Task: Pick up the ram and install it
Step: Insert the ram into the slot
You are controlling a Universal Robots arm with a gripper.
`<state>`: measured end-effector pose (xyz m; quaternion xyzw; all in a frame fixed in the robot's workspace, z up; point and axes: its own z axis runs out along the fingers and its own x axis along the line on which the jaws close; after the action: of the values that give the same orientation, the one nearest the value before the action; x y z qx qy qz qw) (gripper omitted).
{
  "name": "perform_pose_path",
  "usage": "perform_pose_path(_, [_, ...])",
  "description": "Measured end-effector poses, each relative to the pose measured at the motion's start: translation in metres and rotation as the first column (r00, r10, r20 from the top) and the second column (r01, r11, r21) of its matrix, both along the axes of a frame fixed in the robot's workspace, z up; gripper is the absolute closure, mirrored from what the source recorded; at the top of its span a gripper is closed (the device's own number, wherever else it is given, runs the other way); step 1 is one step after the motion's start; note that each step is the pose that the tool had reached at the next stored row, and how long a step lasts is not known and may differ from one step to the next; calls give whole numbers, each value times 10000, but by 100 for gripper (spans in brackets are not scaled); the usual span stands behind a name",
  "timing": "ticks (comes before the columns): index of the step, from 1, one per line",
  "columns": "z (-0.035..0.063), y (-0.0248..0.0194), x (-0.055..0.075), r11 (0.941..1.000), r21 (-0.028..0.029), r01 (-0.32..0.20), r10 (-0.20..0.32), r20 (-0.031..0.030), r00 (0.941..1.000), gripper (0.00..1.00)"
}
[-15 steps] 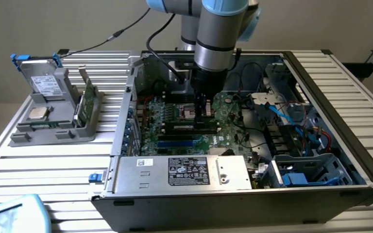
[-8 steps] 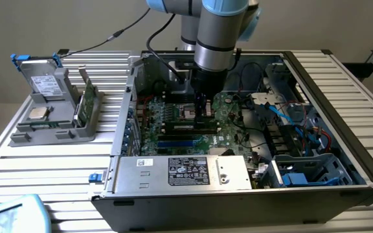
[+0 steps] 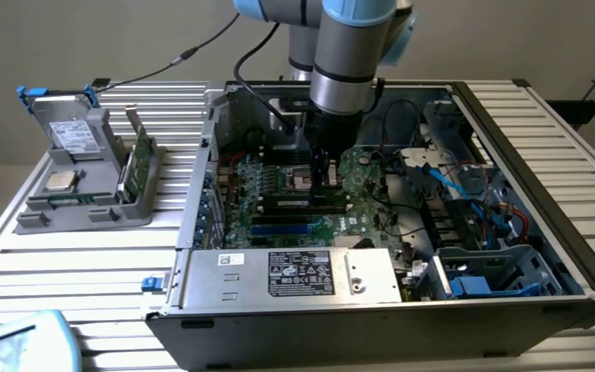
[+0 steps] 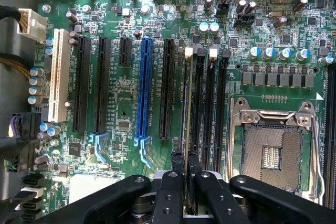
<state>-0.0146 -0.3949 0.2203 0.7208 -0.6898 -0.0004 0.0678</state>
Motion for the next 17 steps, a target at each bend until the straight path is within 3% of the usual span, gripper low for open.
perform_pose_path(17, [-29,0,-14,10000,4,93,-93,1,10000,86])
